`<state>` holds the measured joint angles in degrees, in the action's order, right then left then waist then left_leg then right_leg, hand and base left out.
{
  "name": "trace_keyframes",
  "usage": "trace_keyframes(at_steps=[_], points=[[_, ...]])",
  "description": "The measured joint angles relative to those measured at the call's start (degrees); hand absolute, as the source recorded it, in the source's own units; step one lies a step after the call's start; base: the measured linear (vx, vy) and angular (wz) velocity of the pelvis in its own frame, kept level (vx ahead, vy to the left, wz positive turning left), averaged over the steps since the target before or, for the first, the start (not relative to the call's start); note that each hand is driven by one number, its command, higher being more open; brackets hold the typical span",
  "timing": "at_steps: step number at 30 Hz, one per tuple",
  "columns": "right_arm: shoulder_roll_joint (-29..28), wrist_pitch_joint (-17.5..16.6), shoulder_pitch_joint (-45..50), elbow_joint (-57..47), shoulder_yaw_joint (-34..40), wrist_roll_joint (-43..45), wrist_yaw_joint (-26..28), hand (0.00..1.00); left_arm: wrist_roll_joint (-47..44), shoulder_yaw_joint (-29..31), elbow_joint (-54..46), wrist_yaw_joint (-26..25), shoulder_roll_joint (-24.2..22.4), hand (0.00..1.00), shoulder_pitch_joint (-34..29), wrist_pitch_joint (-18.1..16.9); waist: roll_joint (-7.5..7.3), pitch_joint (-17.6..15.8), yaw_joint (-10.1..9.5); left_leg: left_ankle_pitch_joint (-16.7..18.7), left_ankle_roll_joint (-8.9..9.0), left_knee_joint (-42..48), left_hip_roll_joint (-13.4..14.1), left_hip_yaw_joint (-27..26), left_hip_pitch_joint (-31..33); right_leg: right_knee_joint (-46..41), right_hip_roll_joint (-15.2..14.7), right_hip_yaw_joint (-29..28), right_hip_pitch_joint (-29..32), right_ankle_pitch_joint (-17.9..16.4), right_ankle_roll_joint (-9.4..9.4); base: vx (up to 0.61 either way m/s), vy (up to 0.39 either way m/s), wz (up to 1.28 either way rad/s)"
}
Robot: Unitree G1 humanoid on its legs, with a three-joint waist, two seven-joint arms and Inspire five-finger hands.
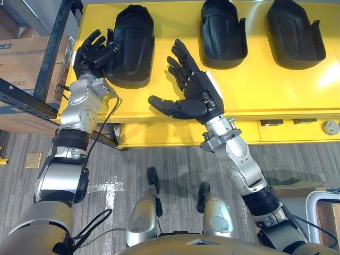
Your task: Walk over and take three plastic housings, then place them on the shelf
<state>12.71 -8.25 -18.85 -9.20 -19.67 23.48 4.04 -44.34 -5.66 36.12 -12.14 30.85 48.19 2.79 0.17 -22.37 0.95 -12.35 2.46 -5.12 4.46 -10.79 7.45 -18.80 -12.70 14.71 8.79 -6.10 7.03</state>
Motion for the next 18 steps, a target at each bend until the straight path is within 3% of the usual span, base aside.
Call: trace_keyframes(at_steps=[12, 18], points=[[-0.27, 0.0, 0.09, 0.0, -0.06, -0.02, -0.65, 1.0, 1.16, -0.24, 0.51, -1.47, -0.72, 1.0, 0.7, -0.04, -0.06, -0.03, -0.02, 0.03, -0.12, -0.01, 0.0, 0.01, -0.21, 0.13, 0.02, -0.18, -0.23, 0.12, 0.12, 0.0, 0.0, 0.0], [-0.29, -0.22, 0.24, 0.0, -0.14, -0.68, -0.56, 1.0, 7.01, -0.69, 0.02, -2.69, -1.83, 1.0, 0.54, -0.67, -0.14, -0.01, 0.0, 0.07, -0.1, -0.01, -0.05, 0.1, -1.02, 1.73, -0.04, 0.11, -1.88, 0.69, 0.4, 0.0, 0.0, 0.0]])
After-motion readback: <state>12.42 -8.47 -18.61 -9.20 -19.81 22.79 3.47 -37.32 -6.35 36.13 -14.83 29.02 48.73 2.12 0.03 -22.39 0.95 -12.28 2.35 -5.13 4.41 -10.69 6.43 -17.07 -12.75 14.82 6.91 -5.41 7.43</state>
